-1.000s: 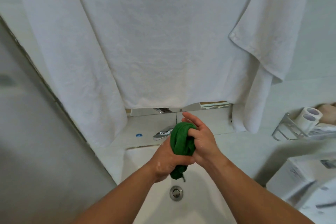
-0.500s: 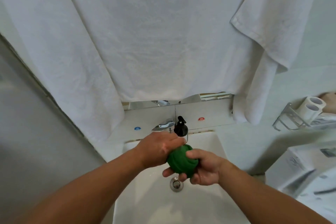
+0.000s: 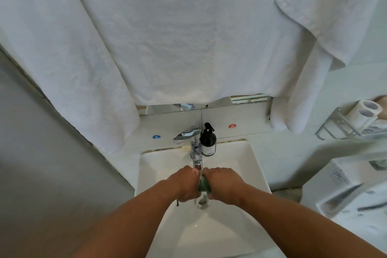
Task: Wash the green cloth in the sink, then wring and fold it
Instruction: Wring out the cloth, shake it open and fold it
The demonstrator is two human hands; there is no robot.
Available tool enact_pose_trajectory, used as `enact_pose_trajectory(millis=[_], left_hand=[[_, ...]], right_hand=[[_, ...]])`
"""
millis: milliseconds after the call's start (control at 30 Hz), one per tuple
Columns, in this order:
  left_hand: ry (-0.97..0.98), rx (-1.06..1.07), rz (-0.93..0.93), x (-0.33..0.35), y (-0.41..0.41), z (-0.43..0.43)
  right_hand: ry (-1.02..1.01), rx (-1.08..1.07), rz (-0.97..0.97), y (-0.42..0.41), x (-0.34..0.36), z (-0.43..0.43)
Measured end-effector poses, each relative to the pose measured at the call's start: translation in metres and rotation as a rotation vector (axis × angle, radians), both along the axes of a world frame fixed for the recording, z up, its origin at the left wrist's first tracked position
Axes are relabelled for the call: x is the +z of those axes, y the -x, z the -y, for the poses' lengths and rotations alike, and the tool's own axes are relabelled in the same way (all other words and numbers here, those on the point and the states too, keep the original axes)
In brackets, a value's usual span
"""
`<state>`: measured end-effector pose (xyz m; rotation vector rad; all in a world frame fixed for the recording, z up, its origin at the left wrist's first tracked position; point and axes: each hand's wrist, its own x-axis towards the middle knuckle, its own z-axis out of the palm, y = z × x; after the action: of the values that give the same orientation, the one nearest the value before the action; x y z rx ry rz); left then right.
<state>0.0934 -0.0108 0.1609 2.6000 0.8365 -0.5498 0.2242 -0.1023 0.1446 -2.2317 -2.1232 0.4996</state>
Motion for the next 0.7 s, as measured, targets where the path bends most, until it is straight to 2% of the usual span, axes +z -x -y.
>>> enact_pose_trajectory(millis=[133,233,300,367,433,500,567,633,700], left_hand=[[0.312,0.16,0.071,-0.009,0.0,0.007],[0.693,0.383,0.172,-0.003,0.007,0.012],[0.919,0.462,0.172,0.001,0.014,0.008],[0.983,0.466,0.127,0.006,0.017,0.004],[0.827,0.406,0.105,0.008,0.018,0.001],[0.498,0.24,0.122,0.01,0.021,-0.001],[0.263,0.095,0.299,0.009,0.026,-0.003],[0.132,-0.052,0.539,0.006,0.03,-0.007],[-0.026,-0.23,0.667,-0.001,0.028,-0.011]], right_hand=[[-0.165,0.127,0.058,-0.009,-0.011,0.004],[-0.289,0.227,0.076,-0.016,-0.015,0.006],[-0.432,0.259,0.084,-0.016,-0.021,0.009],[-0.519,0.236,0.051,-0.011,-0.025,0.014],[-0.5,0.15,-0.075,-0.009,-0.024,0.022],[-0.403,-0.037,-0.3,-0.014,-0.022,0.033],[-0.264,-0.289,-0.606,-0.015,-0.021,0.045],[0.014,-0.67,-1.179,-0.01,-0.015,0.048],[0.419,-0.855,-1.751,0.002,-0.012,0.046]])
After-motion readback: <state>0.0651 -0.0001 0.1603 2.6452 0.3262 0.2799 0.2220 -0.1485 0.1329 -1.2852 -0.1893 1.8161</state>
